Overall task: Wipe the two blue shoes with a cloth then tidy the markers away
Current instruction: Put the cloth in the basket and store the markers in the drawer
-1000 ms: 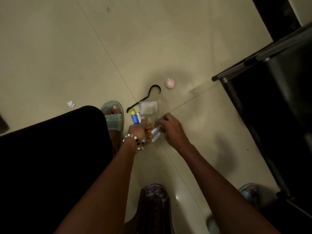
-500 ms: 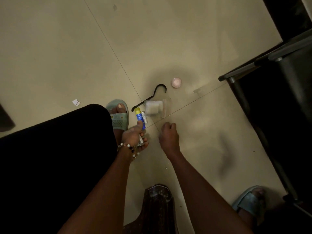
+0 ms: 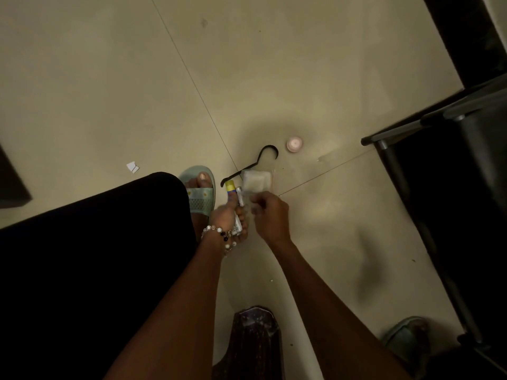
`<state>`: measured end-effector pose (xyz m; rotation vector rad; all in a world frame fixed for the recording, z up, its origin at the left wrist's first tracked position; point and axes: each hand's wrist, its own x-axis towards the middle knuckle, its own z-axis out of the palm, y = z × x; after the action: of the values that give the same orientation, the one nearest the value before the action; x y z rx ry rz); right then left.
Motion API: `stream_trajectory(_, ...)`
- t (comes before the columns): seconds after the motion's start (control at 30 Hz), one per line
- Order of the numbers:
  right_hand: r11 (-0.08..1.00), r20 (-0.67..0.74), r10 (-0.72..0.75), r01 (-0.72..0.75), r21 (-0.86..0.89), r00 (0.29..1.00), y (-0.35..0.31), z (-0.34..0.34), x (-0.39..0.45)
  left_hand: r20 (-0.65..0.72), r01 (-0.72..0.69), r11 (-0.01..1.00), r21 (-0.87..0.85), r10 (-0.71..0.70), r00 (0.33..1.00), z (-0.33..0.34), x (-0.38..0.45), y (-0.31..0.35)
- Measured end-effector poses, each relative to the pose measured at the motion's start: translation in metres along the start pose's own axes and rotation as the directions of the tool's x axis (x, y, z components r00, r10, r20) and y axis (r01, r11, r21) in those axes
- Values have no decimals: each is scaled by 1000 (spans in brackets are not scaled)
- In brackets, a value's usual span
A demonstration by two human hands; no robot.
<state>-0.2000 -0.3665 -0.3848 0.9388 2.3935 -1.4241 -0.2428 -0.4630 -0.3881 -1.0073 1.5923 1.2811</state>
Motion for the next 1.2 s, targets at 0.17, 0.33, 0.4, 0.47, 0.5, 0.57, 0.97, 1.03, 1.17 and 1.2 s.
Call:
stream_trajectory(0.17, 807, 388, -288, 440, -394, 875, 6, 37, 32, -126, -11, 951, -310, -29, 992, -5, 4, 3)
stream_trajectory(0.33, 583, 386, -398, 554, -594, 832, 13, 45, 32, -117, -2, 941, -338, -40, 992, -6, 6, 6)
stream_trajectory(0.4, 580, 367, -457, 584, -568, 810, 22, 43, 28, -108, -1, 935, -354, -40, 993, -3, 5, 6)
stream_trajectory(0.47, 645, 354, -462, 582, -495, 813, 34, 39, 25, -90, 3, 928, -372, -39, 995, -2, 5, 5)
stream_trajectory(0.5, 729, 325, -438, 542, -417, 838, 38, 36, 23, -81, 5, 928, -373, -38, 996, -1, 5, 5)
stream_trajectory(0.57, 932, 207, -250, 293, -213, 946, 36, 20, 19, -72, 13, 926, -377, -44, 996, 1, 2, 3)
stream_trajectory(0.97, 154, 238, 373, -312, 937, 897, -45, -179, -103, 165, -34, 997, -75, 46, 985, 62, -162, 11)
stream_trajectory(1.03, 152, 178, 361, -247, 957, 915, -62, -218, -138, 265, -97, 995, -13, 97, 959, 75, -206, 12)
stream_trajectory(1.17, 186, 37, 376, -114, 976, 926, -83, -299, -225, 470, -211, 969, 129, 128, 873, 109, -309, -1)
stream_trajectory(1.2, 180, 3, 391, -80, 980, 920, -84, -319, -250, 520, -231, 962, 149, 122, 845, 118, -337, -8)
